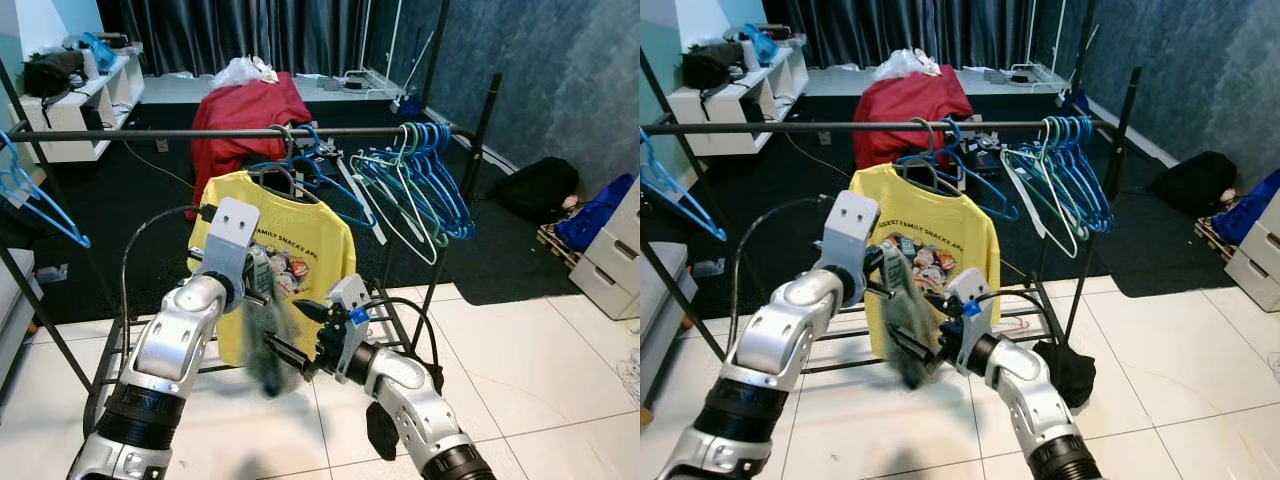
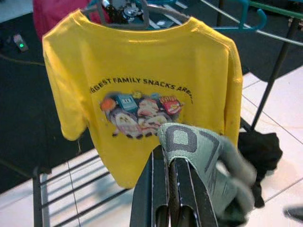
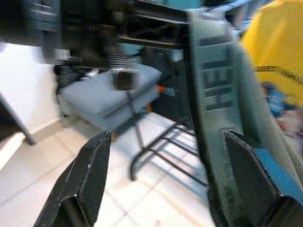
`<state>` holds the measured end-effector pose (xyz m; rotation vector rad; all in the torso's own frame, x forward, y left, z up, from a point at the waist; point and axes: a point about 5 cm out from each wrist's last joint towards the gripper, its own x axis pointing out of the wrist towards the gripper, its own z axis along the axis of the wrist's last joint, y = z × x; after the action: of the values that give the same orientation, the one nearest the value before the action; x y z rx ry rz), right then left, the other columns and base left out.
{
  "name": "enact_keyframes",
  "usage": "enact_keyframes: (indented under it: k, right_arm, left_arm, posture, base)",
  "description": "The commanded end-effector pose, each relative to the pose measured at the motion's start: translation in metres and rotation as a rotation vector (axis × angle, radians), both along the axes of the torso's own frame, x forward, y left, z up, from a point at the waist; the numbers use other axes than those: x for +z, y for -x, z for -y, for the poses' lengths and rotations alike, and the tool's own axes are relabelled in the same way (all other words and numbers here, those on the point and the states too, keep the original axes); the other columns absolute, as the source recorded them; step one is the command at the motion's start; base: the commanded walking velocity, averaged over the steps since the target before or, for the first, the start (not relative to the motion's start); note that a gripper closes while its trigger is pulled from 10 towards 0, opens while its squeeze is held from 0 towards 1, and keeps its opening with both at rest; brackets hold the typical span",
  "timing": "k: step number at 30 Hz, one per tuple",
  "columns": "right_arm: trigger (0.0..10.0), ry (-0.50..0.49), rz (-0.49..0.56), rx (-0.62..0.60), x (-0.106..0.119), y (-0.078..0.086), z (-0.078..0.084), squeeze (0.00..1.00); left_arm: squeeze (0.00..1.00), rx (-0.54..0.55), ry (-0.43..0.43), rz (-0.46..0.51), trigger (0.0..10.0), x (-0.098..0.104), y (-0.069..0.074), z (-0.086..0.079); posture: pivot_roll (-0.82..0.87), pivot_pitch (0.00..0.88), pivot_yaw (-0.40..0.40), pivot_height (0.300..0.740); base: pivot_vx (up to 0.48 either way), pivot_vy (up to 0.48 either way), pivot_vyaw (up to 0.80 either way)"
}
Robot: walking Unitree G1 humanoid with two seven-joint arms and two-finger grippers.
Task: Hang hanger
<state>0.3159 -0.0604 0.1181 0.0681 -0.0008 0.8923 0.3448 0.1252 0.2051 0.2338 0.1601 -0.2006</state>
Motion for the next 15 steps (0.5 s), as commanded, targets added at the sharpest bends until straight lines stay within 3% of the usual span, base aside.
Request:
enact_keyframes:
  k: [1, 4, 5, 9, 15]
  right_arm:
    - [10.0, 0.037, 0.041, -0.112, -0.001, -0.008, 0.009, 0.36]
    - [10.0, 0.051, 0.064, -0.153, 0.0, -0.011, 0.012, 0.36]
    - [10.0, 0.072, 0.094, -0.208, 0.002, -0.015, 0.017, 0.0]
    - [10.0, 0.14, 0.191, -0.355, 0.007, -0.023, 0.034, 0.0]
    - [10.0, 0.147, 0.19, -0.402, 0.006, -0.024, 0.045, 0.0]
  left_arm:
    - [0.0, -0.006, 0.002, 0.016, 10.0, 0.016, 0.003, 0.007]
    - [0.0, -0.01, 0.012, 0.013, 10.0, 0.02, 0.004, 0.009]
    - [0.0, -0.019, 0.022, 0.009, 10.0, 0.027, 0.007, 0.012]
    - [0.0, -0.127, 0.077, -0.003, 10.0, 0.049, 0.021, 0.027]
    - [0.0, -0.244, 0.106, -0.037, 10.0, 0.049, 0.033, 0.035]
  posture:
    - [-0.06, 0.079, -0.031, 0.735]
    - [-0.06, 0.079, -0.031, 0.735]
    - [-0.06, 0.083, -0.027, 0.735]
    - [-0.06, 0.093, -0.028, 0.735]
    - [-0.06, 0.092, -0.031, 0.735]
  base:
    - [0.0, 0.0, 0.0]
    - [0.0, 0.0, 0.0]
    - [0.0, 0.0, 0.0]
    - [0.0, 0.0, 0.0]
    - [0.0, 0.0, 0.0]
